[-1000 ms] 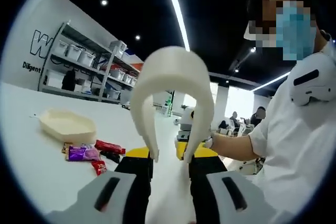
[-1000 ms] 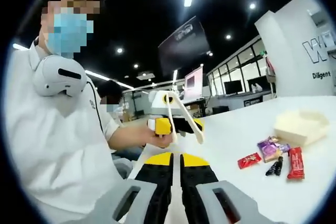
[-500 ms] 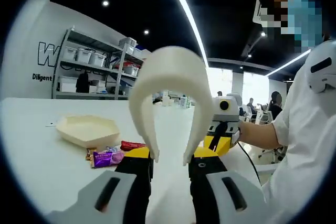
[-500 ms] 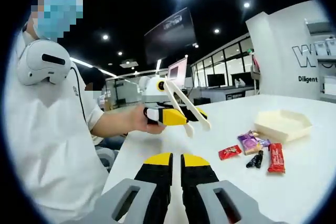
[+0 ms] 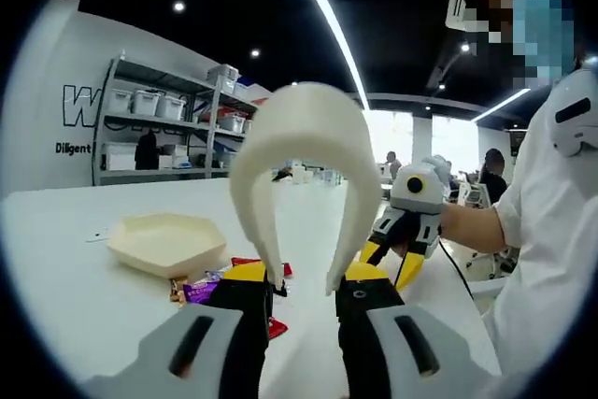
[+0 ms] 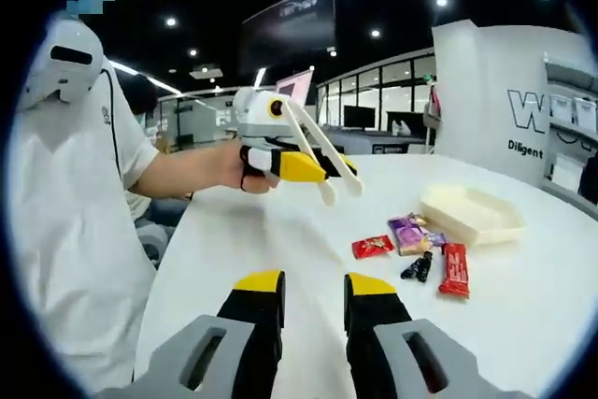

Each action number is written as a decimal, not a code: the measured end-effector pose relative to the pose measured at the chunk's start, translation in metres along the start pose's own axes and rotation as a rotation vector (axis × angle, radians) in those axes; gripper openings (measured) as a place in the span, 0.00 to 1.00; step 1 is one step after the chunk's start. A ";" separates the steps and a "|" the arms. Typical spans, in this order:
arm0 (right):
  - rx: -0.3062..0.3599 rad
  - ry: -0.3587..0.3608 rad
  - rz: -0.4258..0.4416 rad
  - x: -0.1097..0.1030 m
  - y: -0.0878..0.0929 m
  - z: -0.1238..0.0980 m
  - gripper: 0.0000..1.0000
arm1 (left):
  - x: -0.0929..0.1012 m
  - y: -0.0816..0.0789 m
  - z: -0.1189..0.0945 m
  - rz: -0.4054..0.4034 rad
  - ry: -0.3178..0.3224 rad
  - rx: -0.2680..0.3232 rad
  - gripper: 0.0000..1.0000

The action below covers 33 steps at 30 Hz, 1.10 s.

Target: Place the target food into the container with the food tongs after gripping and lifting it, then release it inside without dropping or visibly crushing the food.

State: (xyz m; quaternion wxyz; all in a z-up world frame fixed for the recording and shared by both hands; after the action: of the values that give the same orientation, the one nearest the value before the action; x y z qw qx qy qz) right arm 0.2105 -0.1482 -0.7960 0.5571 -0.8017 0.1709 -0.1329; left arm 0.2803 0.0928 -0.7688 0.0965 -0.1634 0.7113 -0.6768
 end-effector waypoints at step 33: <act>-0.122 0.160 -0.023 0.019 -0.017 -0.017 0.54 | -0.059 -0.018 0.023 0.163 0.126 -0.158 0.24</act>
State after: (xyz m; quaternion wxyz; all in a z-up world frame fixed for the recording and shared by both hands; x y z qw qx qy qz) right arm 0.2230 -0.1649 -0.7740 0.4903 -0.8229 0.2133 -0.1923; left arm 0.3452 0.0921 -0.7577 0.0933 -0.0690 0.7779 -0.6175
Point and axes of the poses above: the point that each gripper's makers call its tool centre point, and the gripper's own axes: z roughly forward along the fingers, x roughly to its right, y roughly out of its underside, the point moved 10 cm from there along -z, roughly backward along the fingers
